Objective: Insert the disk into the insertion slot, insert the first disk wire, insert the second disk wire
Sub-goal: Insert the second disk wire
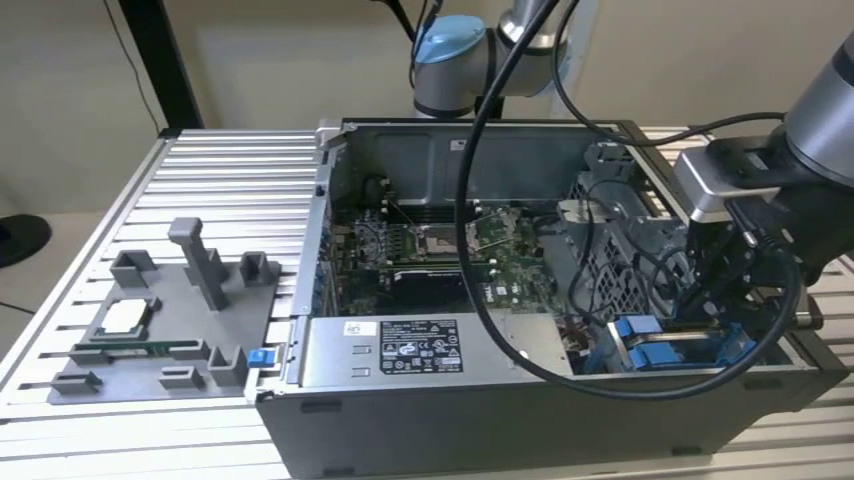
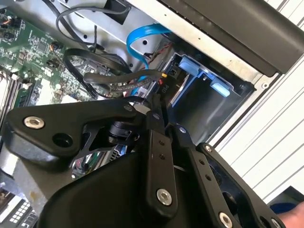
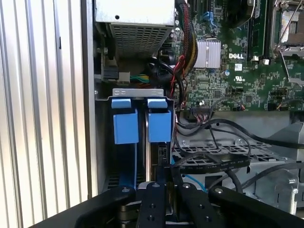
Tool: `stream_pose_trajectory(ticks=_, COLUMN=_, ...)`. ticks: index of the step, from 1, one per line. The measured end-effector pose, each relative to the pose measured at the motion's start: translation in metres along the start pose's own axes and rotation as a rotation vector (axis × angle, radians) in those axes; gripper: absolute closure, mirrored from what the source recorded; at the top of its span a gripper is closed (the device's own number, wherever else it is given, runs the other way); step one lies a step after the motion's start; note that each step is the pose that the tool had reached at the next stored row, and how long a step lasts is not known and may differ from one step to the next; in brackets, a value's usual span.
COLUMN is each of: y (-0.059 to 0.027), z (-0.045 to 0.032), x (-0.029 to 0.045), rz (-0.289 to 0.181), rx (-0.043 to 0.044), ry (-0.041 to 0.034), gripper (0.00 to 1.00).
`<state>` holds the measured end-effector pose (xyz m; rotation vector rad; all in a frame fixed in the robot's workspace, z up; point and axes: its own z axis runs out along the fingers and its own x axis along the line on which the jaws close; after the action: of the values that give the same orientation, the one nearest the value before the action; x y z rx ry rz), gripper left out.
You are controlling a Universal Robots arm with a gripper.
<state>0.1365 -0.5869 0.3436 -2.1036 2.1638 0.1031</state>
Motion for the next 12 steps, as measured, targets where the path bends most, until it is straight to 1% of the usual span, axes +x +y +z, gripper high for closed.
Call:
stream_pose_trajectory(ticks=7, y=-0.0002, z=0.0001, x=-0.0001, rz=-0.001, rx=0.0027, ry=-0.0014, gripper=1.00)
stream_pose_trajectory(ticks=12, y=-0.0002, z=0.0014, x=0.0000, rz=-0.003, rx=0.0065, ry=-0.0017, gripper=1.00)
